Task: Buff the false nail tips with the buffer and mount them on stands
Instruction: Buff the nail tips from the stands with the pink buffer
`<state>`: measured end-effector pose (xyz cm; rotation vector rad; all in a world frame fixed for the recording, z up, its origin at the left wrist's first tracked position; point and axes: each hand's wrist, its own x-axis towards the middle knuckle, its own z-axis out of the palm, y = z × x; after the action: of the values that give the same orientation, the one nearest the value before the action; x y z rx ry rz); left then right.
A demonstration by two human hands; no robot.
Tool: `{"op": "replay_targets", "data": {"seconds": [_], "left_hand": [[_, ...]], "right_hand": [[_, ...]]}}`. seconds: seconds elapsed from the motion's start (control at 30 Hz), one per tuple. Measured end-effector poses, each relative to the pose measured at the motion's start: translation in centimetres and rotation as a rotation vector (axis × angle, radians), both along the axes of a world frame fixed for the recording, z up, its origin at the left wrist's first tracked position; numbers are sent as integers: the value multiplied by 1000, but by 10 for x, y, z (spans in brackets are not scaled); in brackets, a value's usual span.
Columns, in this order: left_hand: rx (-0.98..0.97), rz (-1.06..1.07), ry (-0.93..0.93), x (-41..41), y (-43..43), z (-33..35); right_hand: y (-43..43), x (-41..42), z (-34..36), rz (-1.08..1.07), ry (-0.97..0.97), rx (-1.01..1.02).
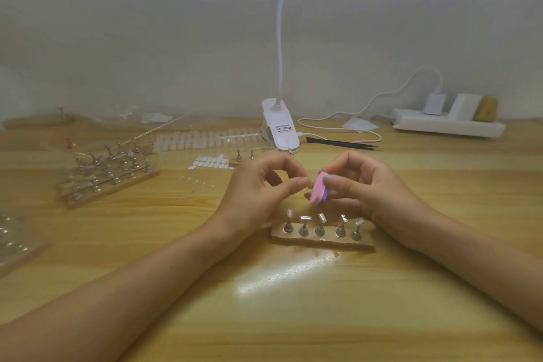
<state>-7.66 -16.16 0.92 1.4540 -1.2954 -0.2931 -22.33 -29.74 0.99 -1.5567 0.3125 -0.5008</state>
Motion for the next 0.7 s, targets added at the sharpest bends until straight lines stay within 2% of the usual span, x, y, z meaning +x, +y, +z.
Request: {"op": "replay_targets", "data": {"seconds": [0.1,0.23,0.37,0.5,0.6,0.7], "left_hand": [[29,-80,-23,-4,1,1],[23,-15,79,0,0,0],[48,-92,51,-3,1,2],[32,-10,83,0,0,0],[52,-71,32,-2,0,0],[56,-70,89,-1,0,1]], "right_hand": [[1,0,0,-28,-5,-2],[1,0,0,13,-40,58],[0,0,-1,-25,-31,25],[0,0,0,22,-42,58],[0,0,0,-2,-23,32],[-2,0,0,-17,-53,68]]}}
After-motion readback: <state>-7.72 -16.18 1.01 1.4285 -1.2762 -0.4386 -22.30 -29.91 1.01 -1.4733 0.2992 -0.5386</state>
